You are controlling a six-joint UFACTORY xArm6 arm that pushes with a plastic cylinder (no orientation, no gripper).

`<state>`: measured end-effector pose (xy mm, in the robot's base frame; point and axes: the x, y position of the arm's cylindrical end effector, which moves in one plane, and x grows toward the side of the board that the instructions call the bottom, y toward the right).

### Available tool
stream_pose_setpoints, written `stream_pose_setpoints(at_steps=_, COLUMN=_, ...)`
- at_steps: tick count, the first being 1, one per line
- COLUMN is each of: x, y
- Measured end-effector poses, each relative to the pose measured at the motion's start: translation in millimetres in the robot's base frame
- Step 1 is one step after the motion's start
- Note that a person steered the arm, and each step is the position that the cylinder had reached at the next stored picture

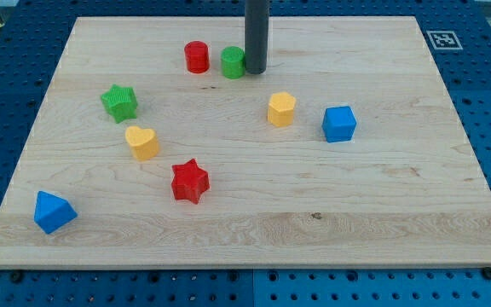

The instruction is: Slide the green circle to the right of the red circle

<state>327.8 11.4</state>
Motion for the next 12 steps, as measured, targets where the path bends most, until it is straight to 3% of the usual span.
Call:
stream_pose_setpoints(at_steps=2, x=24, y=1)
stream_pose_setpoints(at_steps=5, x=24, y=-8)
stream_pose_setpoints(at_steps=12, x=-11, y=-13)
